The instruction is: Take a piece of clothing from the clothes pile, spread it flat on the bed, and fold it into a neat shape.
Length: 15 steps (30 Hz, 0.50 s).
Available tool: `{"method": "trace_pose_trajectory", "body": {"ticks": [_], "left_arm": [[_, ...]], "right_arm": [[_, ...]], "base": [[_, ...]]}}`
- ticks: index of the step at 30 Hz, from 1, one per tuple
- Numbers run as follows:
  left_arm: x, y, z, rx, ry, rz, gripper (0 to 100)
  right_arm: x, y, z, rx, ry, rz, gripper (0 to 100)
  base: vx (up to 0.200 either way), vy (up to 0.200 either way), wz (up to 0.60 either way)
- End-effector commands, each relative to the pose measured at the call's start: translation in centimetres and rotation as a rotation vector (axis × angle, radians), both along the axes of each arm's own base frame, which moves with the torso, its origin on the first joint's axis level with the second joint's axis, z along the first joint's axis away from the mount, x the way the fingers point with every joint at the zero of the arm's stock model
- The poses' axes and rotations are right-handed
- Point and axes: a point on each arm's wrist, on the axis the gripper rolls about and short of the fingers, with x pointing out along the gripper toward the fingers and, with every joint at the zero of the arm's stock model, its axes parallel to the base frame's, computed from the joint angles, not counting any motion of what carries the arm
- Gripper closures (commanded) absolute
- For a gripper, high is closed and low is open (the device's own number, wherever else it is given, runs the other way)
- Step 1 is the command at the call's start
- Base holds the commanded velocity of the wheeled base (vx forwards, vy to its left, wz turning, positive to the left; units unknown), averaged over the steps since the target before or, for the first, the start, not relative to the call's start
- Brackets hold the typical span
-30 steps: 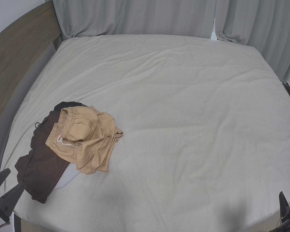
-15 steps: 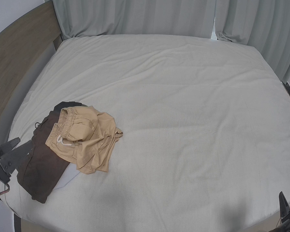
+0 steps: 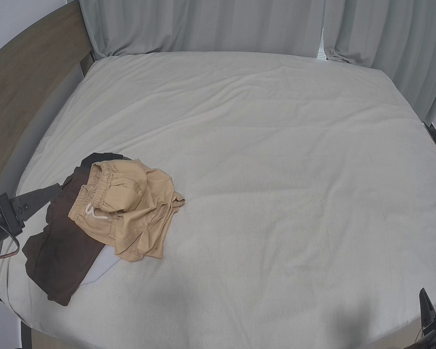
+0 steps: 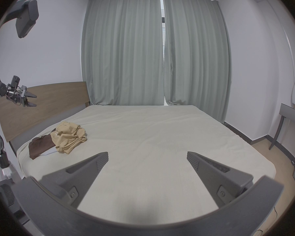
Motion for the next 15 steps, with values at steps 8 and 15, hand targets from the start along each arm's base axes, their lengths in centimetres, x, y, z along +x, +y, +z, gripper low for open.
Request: {"method": "trace_pose_trajectory", "body": {"ticks": [8,15], "left_arm": [[4.8,0.8,-0.9,-0.009,0.042,-0.038,0],[7.5,1.3,-2.2,-0.001,0.06,-0.052,0]], "right_arm": [[0.0,0.0,-0.5,0.0,0.0,0.001,0],[0.0,0.0,-0.5,0.0,0.0,0.002,0]], "base": [[0.0,0.0,0.0],[0.0,0.0,0.0]]}}
